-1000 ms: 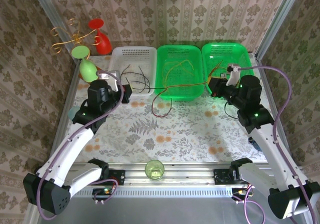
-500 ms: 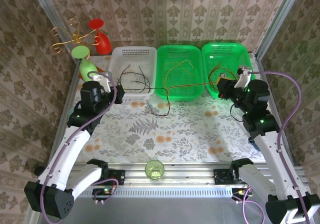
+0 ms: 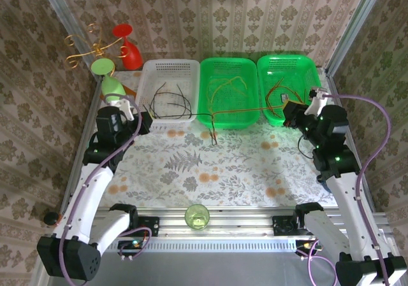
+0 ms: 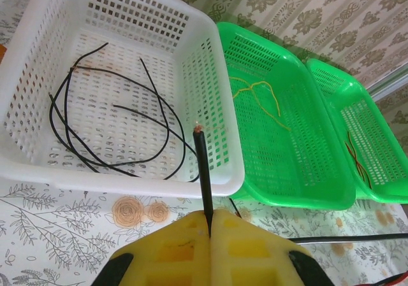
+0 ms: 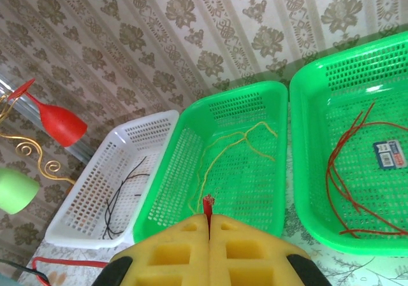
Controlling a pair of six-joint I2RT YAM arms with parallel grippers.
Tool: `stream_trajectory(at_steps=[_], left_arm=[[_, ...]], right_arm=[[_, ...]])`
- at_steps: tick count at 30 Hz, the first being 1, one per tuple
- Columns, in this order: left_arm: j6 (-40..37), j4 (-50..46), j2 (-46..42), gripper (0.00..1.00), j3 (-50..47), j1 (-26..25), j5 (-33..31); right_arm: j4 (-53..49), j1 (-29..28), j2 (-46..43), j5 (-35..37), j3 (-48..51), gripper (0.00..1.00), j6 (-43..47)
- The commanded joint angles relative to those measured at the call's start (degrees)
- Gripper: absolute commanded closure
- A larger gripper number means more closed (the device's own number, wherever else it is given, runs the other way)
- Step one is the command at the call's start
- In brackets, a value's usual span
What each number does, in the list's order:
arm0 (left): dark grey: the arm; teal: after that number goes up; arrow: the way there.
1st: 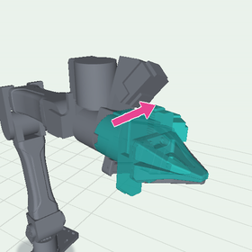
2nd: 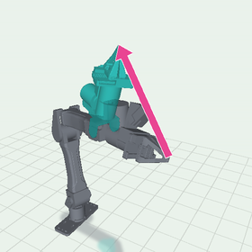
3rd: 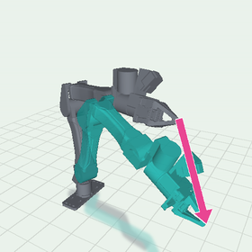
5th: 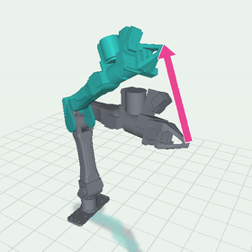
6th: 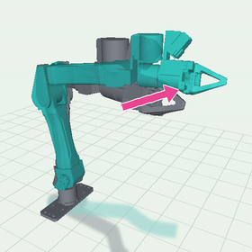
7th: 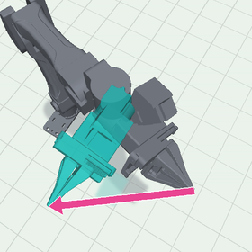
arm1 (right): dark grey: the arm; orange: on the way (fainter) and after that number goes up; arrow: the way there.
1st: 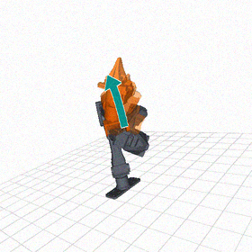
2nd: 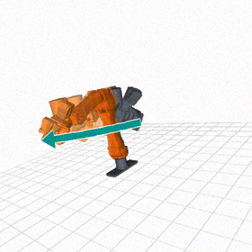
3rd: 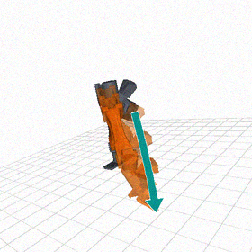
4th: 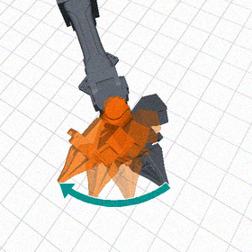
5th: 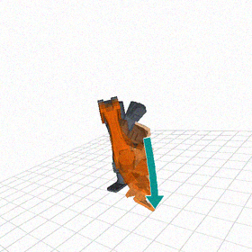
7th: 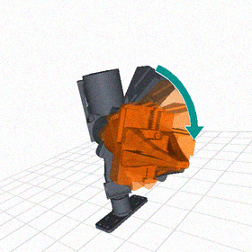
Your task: Untangle the cables
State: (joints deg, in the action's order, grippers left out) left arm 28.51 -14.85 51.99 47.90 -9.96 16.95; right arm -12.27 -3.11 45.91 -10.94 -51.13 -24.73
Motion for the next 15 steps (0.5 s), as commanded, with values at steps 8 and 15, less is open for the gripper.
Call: stream_trajectory(at_steps=[8,15], left_arm=[[-0.8,-4.1,-2.9,1.0,-0.1,5.2,0.6],[-1.5,-5.3,-3.5,1.0,0.0,8.4,2.6]], right_arm=[[-1.3,2.9,-1.8,4.3,1.1,1.0,1.7],[-1.5,4.2,-1.8,3.2,0.9,1.0,1.8]])
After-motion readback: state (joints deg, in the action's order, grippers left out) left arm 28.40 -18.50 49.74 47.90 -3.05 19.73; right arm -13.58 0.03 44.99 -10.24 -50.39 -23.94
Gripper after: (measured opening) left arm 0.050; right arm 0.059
